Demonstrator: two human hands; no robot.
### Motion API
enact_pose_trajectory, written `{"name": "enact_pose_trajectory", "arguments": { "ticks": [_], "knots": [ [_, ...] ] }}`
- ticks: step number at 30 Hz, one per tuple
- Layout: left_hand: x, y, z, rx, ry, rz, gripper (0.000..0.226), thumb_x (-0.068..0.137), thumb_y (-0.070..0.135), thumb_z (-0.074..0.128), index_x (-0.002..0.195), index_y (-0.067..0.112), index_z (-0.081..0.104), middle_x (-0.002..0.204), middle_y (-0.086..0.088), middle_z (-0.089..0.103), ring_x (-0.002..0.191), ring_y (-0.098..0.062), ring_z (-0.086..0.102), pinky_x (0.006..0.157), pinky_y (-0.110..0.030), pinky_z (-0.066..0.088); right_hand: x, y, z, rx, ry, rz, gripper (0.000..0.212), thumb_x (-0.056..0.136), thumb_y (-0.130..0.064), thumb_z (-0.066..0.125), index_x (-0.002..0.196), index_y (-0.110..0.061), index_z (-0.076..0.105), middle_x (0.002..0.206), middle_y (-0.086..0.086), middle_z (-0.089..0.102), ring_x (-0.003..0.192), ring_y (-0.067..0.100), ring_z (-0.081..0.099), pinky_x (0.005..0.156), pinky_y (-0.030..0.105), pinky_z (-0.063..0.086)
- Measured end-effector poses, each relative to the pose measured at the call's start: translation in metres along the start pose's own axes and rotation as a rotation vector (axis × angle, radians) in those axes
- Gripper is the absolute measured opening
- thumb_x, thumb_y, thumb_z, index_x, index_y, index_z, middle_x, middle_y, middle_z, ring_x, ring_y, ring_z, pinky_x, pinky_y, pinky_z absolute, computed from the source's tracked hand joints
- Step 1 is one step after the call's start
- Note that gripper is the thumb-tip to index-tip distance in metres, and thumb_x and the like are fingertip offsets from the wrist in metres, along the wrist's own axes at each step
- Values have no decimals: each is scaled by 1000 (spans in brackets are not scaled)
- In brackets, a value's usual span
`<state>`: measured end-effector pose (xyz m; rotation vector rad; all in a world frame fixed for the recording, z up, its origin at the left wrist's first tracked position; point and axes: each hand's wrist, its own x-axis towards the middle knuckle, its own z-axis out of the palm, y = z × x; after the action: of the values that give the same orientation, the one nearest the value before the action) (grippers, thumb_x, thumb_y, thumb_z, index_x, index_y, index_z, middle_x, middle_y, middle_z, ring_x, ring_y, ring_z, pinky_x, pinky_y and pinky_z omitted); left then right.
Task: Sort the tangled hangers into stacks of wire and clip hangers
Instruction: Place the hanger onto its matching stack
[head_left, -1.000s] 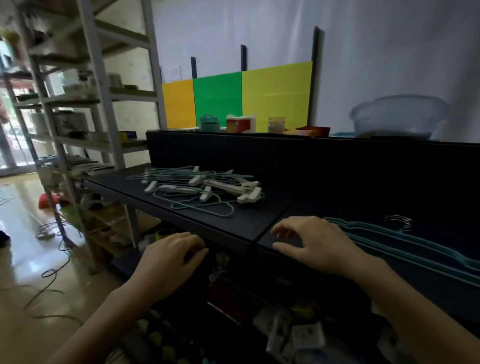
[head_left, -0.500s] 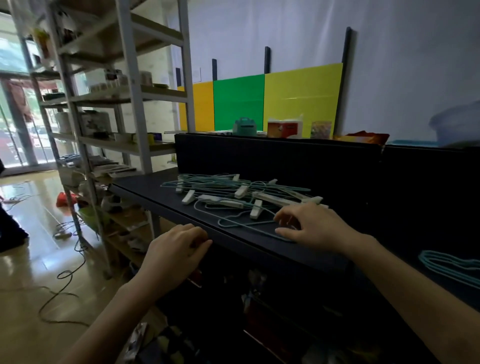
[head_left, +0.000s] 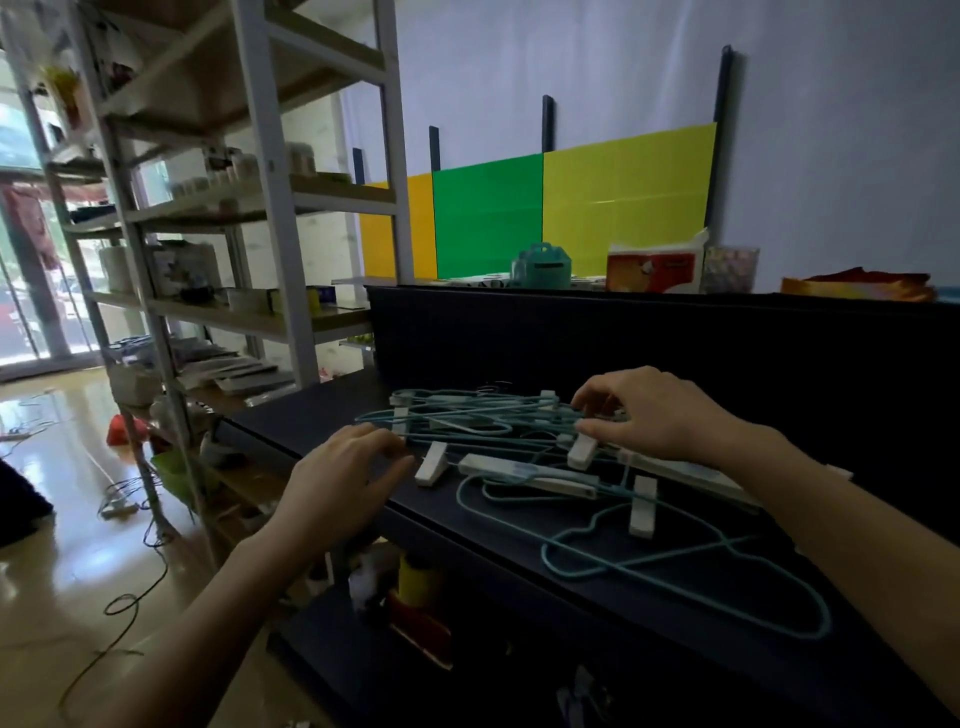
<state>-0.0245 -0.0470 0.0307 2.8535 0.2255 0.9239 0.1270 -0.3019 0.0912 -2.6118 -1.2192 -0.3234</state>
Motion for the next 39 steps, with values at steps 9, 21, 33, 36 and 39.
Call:
{"name": "enact_pose_trajectory", "arguments": {
  "ticks": [9,21,33,36,39],
  "knots": [
    [73,-83,39,-70,22,37,26,90,41,49,104,23,61,95,12,50,97,-11,51,71,-27,40,58,-2,26,25,37,76,37,86,-47,56,118,-30,53,112,-10,57,93,6,51,82,26,46],
    [189,-150,113,-157,-280,190,57,89,51,47,135,20,40,139,1,43,125,-17,40,98,-32,38,132,-32,58,12,-280,305,85,70,-75,48,141,-31,32,145,-11,35,129,10,37,107,31,35],
    [246,-160,140,-396,-789,370,68,81,60,50,135,20,43,132,3,47,112,-12,47,93,-24,37,149,-47,71,44,-334,454,90,63,-79,48,138,-32,35,115,-18,37,105,3,41,89,20,35],
    [250,-160,142,-422,-791,413,63,82,58,51,131,18,46,126,2,48,111,-14,48,95,-27,40,147,-51,73,15,-300,462,93,60,-82,46,138,-33,36,117,-19,37,108,4,42,92,21,36],
    [252,-162,144,-436,-766,474,64,77,62,50,125,20,51,115,2,48,104,-13,48,94,-29,42,146,-55,74,14,-273,467,91,61,-82,47,137,-33,37,117,-20,38,108,3,43,89,20,37]
  ]
}}
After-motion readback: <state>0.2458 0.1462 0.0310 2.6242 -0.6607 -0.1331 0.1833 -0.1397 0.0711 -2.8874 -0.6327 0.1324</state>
